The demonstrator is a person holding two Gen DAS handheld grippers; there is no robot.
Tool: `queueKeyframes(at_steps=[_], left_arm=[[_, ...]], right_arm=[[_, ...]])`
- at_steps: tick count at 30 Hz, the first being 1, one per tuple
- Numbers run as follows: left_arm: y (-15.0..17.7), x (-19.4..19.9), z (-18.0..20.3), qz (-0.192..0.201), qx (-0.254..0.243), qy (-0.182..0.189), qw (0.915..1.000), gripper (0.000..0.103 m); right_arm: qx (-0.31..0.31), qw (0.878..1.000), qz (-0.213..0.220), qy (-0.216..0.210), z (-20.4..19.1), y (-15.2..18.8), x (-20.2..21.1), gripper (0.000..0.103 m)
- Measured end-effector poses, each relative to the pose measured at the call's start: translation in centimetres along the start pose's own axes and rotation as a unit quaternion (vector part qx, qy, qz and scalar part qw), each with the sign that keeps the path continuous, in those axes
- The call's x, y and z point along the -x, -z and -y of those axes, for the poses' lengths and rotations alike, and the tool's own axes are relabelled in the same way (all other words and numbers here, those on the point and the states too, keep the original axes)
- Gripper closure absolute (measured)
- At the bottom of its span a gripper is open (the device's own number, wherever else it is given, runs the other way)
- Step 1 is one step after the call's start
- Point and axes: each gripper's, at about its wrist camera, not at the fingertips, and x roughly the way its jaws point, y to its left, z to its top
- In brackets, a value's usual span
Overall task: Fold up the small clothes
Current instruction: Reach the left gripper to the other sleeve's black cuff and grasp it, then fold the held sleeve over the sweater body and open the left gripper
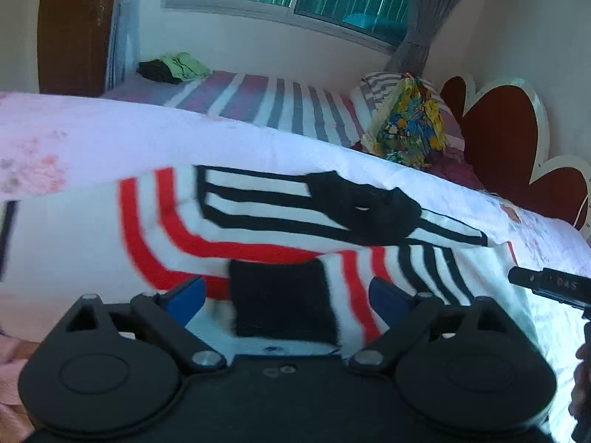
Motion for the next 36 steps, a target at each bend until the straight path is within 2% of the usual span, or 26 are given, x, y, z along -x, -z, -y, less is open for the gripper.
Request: queueKeyframes(at_steps=[4,7,9,12,13,17,20,22,24,26,28,29,30,31,32,34,36], left_arm=[[-0.2,2.0,-4.0,-0.025,0.041,-0.036,0.9982,0.008],[0.5,4.4,-9.0,-0.015,0.099,-0.065,0.9928,0.008],[1.1,5.9,-12.5,-0.005,0.136,-0.083,0.9873,0.015],[2.0,8.1,-18.3,0.001,0.208,-0.114,0.9714,0.019],[2.4,8.9,-20.5,0.007,0.237,-0.126,0.9634,0.019],[3.4,10.2,-26.6,0.012,0.312,-0.155,0.9372,0.018],[3.8,10.2,-29.5,0.017,0.355,-0.164,0.9203,0.011],[3.7,9.6,-31.4,0.022,0.378,-0.151,0.9132,0.008],[3.6,9.0,-32.4,0.037,0.377,-0.143,0.9142,0.005],[3.3,8.5,-32.8,0.060,0.379,-0.141,0.9126,0.006],[3.2,8.2,-33.3,0.090,0.397,-0.139,0.9027,0.017],[3.2,8.1,-33.5,0.098,0.401,-0.139,0.9001,0.035],[3.2,7.9,-34.0,0.103,0.407,-0.135,0.8974,0.058],[3.4,7.8,-34.6,0.103,0.422,-0.128,0.8916,0.064],[3.6,7.7,-34.9,0.107,0.434,-0.128,0.8855,0.079],[3.7,7.6,-35.3,0.109,0.442,-0.125,0.8813,0.086],[3.6,7.8,-35.1,0.118,0.438,-0.123,0.8827,0.090]], right_arm=[[0.027,0.998,-0.002,-0.052,-5.3,1.5,1.6,0.044],[0.043,0.995,-0.015,-0.090,-9.3,2.5,1.8,0.044],[0.058,0.993,-0.020,-0.099,-11.3,3.3,1.8,0.044],[0.065,0.991,-0.028,-0.113,-13.4,4.0,1.7,0.044],[0.067,0.990,-0.031,-0.116,-14.1,4.2,1.6,0.044],[0.077,0.989,-0.037,-0.120,-16.4,4.6,1.2,0.044],[0.080,0.989,-0.042,-0.120,-17.6,4.7,0.3,0.044],[0.084,0.988,-0.042,-0.118,-18.5,4.7,-0.1,0.044],[0.086,0.989,-0.042,-0.116,-19.1,4.7,-0.4,0.044],[0.087,0.989,-0.039,-0.110,-19.6,4.7,-0.8,0.044],[0.089,0.990,-0.036,-0.100,-19.9,4.6,-1.3,0.044],[0.089,0.991,-0.033,-0.095,-20.0,4.6,-1.6,0.044],[0.088,0.991,-0.035,-0.092,-19.9,4.6,-1.9,0.044],[0.086,0.991,-0.037,-0.091,-19.9,4.5,-2.1,0.044],[0.085,0.992,-0.037,-0.089,-19.9,4.5,-2.3,0.044],[0.086,0.992,-0.037,-0.084,-19.8,4.5,-2.7,0.044],[0.088,0.992,-0.036,-0.081,-19.8,4.4,-2.9,0.044]])
